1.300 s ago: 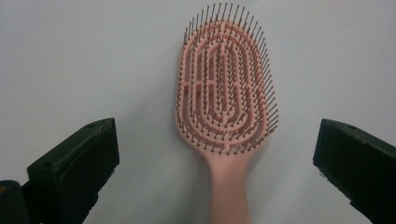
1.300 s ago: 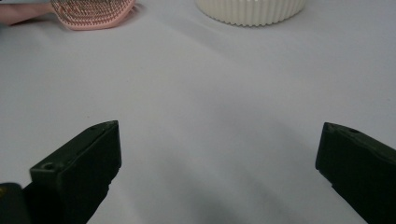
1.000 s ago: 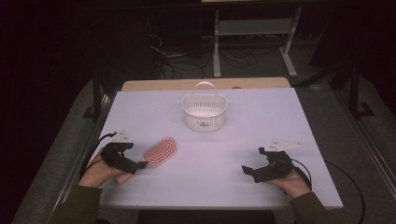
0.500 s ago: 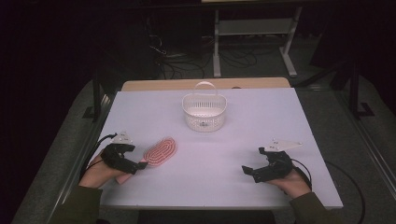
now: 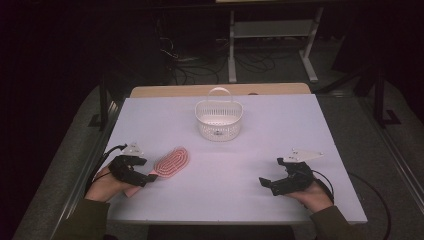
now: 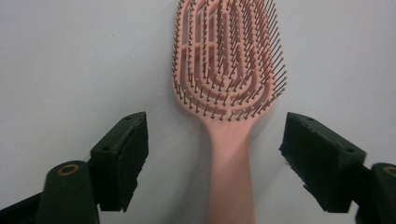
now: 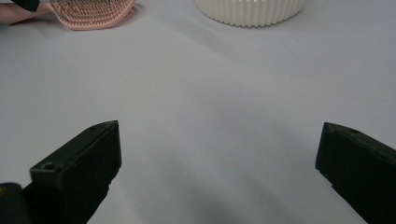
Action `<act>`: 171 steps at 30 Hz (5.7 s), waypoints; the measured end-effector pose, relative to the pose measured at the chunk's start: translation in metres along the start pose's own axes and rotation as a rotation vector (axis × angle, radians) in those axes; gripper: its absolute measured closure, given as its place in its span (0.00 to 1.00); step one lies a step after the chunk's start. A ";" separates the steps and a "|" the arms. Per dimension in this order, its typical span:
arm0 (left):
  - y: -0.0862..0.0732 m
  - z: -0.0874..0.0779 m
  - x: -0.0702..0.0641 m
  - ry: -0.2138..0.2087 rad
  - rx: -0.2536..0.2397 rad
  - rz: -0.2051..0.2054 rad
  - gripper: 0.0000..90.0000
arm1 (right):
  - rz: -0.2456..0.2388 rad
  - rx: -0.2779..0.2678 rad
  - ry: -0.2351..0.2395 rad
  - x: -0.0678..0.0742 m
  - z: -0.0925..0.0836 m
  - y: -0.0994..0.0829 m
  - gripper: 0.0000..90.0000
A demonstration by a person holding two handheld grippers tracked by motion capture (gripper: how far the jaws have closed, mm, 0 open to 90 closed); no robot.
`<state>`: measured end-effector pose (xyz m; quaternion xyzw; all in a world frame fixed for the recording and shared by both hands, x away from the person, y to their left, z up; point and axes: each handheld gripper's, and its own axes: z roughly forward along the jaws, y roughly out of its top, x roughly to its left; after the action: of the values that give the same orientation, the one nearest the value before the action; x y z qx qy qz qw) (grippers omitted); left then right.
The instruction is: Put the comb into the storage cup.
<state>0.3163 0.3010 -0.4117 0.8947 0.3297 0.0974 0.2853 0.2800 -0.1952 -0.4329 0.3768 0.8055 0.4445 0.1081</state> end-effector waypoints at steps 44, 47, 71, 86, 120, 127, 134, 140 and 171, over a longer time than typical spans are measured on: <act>0.006 0.018 -0.009 0.005 0.155 0.052 0.69 | 0.000 0.003 0.003 0.000 0.000 0.000 0.00; 0.007 0.018 -0.010 0.006 0.161 0.049 0.70 | 0.000 0.003 0.004 -0.001 0.001 0.000 0.00; 0.009 0.019 -0.011 0.013 0.183 0.008 0.78 | -0.002 0.006 0.006 0.001 0.001 0.000 0.00; 0.009 0.019 -0.011 0.011 0.177 -0.007 0.78 | -0.002 0.005 0.006 0.001 0.001 0.000 0.00; 0.026 0.001 -0.026 -0.085 -0.085 -0.008 0.78 | -0.004 0.007 0.011 0.000 0.001 -0.001 0.00; 0.032 0.004 -0.031 -0.108 -0.115 0.005 0.78 | -0.009 0.009 0.013 0.000 0.002 -0.001 0.00; 0.040 0.006 -0.036 -0.123 -0.156 0.024 0.78 | -0.007 0.008 0.014 0.000 0.002 -0.001 0.00; 0.045 0.008 -0.040 -0.141 -0.199 0.028 0.78 | -0.007 0.010 0.016 0.000 0.003 -0.001 0.00; 0.078 0.040 -0.069 -0.189 -0.338 0.059 0.78 | -0.009 0.010 0.016 0.001 0.003 -0.001 0.00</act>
<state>0.3197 0.1906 -0.3989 0.8486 0.2539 0.0752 0.4580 0.2807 -0.1927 -0.4351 0.3699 0.8103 0.4429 0.1018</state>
